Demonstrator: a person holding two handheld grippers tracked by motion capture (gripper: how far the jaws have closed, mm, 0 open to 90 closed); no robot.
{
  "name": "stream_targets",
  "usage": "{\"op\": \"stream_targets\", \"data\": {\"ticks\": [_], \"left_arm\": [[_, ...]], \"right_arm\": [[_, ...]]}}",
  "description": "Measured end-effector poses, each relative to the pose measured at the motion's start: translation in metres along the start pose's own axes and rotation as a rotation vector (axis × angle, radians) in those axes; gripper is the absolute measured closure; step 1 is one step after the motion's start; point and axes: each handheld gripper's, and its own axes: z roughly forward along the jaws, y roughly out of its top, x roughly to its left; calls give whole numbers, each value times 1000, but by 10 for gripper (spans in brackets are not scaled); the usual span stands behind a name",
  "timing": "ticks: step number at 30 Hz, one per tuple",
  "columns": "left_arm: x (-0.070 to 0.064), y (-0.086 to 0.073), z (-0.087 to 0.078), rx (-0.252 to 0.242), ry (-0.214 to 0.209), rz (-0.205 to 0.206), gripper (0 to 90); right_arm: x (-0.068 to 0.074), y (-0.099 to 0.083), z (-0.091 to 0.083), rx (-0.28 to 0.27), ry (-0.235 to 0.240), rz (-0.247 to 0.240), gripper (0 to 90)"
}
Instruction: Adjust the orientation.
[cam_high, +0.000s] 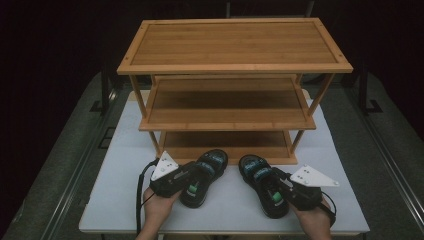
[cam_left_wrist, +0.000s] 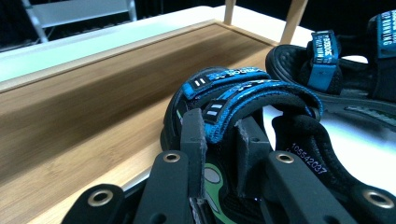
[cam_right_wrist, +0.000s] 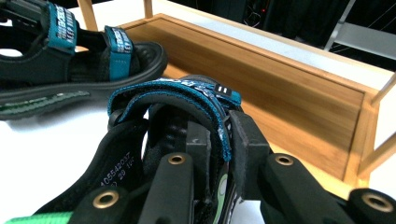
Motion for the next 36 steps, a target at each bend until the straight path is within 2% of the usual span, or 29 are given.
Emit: {"op": "stream_targets", "data": {"ticks": [6,12,16,24,29,36], "left_arm": [[5,1,9,-8,30,-17,762],[6,4,15,-11,49,-21,763],[7,6,21,-14,65,-20,762],[7,7,32,-9,88,-8,762],[6,5,39,-14,84,-12,763],[6,2,39,-16,72,-3,753]], "right_arm": [[1,11,16,-6,-22,-22,779],[2,14,27,-2,-42,-29,779],[3,14,37,15,-57,-28,779],[0,17,52,2,-103,-28,779],[-2,16,61,-5,-115,-2,779],[1,10,70,-5,-106,0,771]]}}
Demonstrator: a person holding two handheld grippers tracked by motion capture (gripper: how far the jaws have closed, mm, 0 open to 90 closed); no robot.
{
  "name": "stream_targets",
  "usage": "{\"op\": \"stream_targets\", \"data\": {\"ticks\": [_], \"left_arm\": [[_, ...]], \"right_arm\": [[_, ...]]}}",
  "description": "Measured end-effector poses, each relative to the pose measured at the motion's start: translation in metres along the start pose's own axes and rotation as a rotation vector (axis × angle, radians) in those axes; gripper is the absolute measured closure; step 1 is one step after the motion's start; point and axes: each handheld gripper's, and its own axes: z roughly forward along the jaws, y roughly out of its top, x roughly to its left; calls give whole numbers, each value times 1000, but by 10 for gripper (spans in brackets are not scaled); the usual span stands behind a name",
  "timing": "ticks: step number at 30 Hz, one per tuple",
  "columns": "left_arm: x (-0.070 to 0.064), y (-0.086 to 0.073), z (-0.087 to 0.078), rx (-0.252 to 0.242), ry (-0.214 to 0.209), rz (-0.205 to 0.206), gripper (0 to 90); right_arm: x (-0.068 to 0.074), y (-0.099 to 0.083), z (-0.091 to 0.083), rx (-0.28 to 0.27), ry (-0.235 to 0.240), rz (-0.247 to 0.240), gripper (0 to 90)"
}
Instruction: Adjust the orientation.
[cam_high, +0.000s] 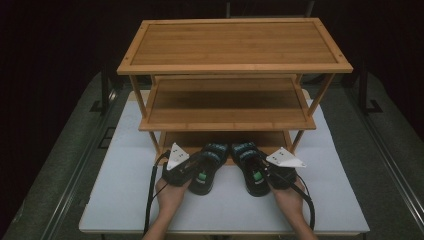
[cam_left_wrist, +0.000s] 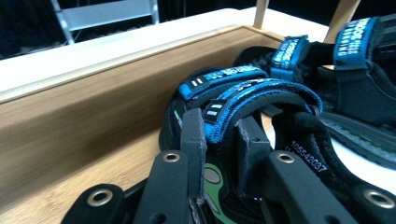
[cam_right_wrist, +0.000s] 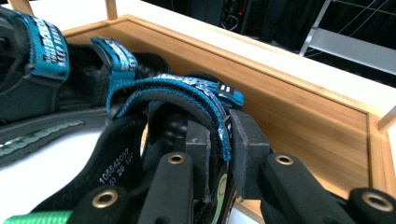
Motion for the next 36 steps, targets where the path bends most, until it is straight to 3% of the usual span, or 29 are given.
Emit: {"op": "stream_targets", "data": {"ticks": [7,17,20,25,30,36], "left_arm": [[2,1,-2,5,-54,-5,652],[-1,8,-9,4,-82,6,494],[-2,11,-14,-18,-95,5,451],[-7,16,-26,-36,-112,38,400],[-6,13,-41,-45,-148,66,358],[-1,2,-58,-43,-163,67,246]], "right_arm": [[-6,-3,-1,15,31,-7,735],[-14,-1,-10,25,28,-6,593],[-16,-1,-16,11,45,9,561],[-16,0,-32,-36,65,9,489],[-24,-2,-52,-83,152,30,405],[-26,-16,-72,-73,237,20,297]]}}
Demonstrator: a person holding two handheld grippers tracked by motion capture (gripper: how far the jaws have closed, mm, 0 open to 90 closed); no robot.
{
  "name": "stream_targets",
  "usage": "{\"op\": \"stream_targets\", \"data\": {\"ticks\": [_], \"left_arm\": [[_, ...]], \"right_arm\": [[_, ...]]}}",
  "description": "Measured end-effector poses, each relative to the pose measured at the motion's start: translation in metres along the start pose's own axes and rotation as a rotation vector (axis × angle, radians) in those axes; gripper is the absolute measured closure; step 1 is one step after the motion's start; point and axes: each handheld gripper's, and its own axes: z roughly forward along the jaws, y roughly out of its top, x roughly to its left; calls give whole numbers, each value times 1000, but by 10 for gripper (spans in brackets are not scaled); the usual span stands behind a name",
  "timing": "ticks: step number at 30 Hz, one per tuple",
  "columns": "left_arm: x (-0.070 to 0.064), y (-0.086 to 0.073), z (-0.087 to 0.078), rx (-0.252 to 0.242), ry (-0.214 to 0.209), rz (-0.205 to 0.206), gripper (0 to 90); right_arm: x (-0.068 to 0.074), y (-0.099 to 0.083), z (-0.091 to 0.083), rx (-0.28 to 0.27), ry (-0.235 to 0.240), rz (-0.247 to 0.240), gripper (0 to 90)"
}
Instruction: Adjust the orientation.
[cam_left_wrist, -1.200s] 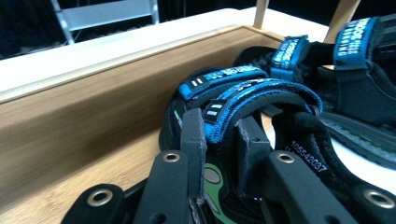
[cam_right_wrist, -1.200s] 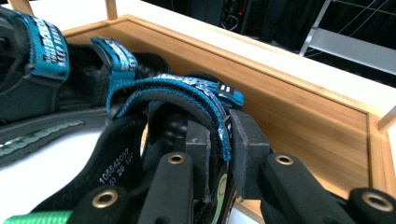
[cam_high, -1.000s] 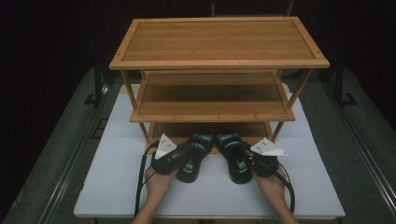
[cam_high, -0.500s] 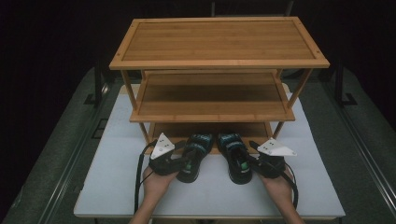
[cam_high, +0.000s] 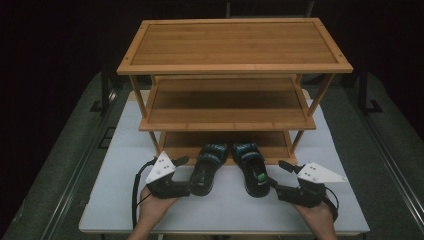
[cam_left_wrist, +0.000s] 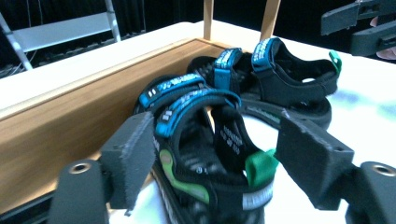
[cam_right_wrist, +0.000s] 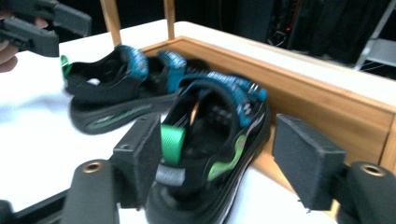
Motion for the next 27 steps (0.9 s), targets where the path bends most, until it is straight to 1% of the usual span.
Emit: {"op": "stream_targets", "data": {"ticks": [2,4,5,8,10,12,15,16,17,18,19,21,24,25,26,27], "left_arm": [[-1,-4,-4,6,-3,5,208],[-2,-8,-9,19,-13,18,190],[-2,-10,-9,21,-16,21,179],[-3,-17,-10,52,-36,34,170],[-4,-20,-8,74,-38,32,156],[-3,-25,-5,101,-49,34,148],[-2,-31,2,154,-60,21,149],[-2,-32,3,165,-49,30,149],[-2,-34,5,174,-47,30,149],[-1,-35,7,184,-46,34,149],[-1,-36,9,196,-46,37,149],[0,-38,12,220,-51,36,149],[0,-40,15,252,-57,54,148],[0,-41,17,265,-59,57,147],[0,-41,18,272,-60,50,147],[1,-42,19,278,-60,52,147]], "right_arm": [[2,-6,-5,2,0,-24,286],[4,-11,-8,22,0,-43,266],[5,-13,-9,34,2,-46,247],[7,-20,-8,70,7,-47,240],[7,-24,-6,95,11,-44,227],[6,-28,-2,123,15,-34,218],[6,-34,5,161,26,-31,209],[6,-36,8,179,28,-33,208],[7,-38,12,199,31,-44,208],[7,-38,12,199,31,-44,208],[7,-39,17,217,38,-43,204],[7,-39,18,224,39,-45,203],[9,-39,24,241,50,-52,201],[10,-39,28,256,49,-56,201],[10,-39,28,256,49,-56,201],[10,-39,30,261,49,-58,201]]}}
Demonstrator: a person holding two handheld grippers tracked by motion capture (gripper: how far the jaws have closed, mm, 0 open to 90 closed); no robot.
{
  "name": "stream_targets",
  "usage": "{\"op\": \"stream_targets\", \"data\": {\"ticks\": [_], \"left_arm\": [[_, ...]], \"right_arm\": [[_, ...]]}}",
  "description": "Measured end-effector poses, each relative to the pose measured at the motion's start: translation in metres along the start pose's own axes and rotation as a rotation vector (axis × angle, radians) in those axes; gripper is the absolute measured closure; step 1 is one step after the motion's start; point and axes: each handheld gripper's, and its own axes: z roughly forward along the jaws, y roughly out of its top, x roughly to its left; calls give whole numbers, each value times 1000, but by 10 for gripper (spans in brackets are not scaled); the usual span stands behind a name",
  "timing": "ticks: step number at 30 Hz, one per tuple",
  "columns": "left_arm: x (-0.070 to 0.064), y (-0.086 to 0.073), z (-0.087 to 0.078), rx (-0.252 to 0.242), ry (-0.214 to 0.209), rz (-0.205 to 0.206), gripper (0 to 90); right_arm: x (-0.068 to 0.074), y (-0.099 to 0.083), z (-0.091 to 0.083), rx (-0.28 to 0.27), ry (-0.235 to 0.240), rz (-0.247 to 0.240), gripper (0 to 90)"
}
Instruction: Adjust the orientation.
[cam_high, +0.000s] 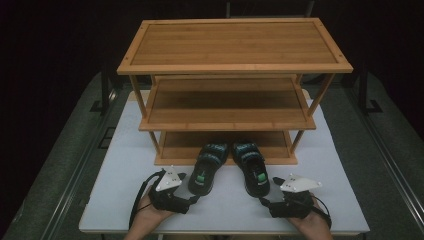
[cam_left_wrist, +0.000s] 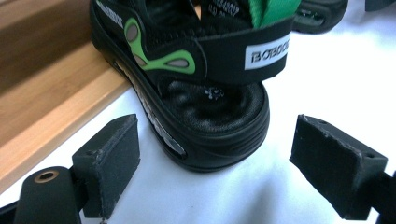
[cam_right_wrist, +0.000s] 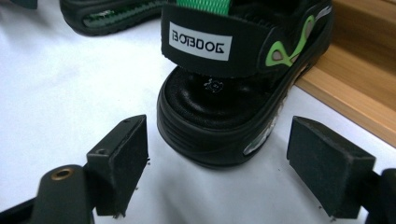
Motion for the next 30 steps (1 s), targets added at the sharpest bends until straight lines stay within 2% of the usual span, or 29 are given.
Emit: {"op": "stream_targets", "data": {"ticks": [5,8,12,14,18,24,30], "left_arm": [[2,1,7,40,1,15,159],[3,1,11,66,-11,29,245],[4,2,12,72,-18,21,256],[2,3,11,78,-8,37,257],[0,8,11,50,-8,29,259],[2,15,10,8,-16,0,259],[1,20,11,-9,-12,1,259]], "right_arm": [[0,4,10,25,-5,-19,205],[0,5,15,66,-2,-8,220],[0,5,15,65,-5,-20,223],[-1,6,15,67,-2,-25,227],[0,10,15,78,-8,-49,231],[-2,16,11,54,13,-27,238],[-3,22,9,39,23,-27,240]]}}
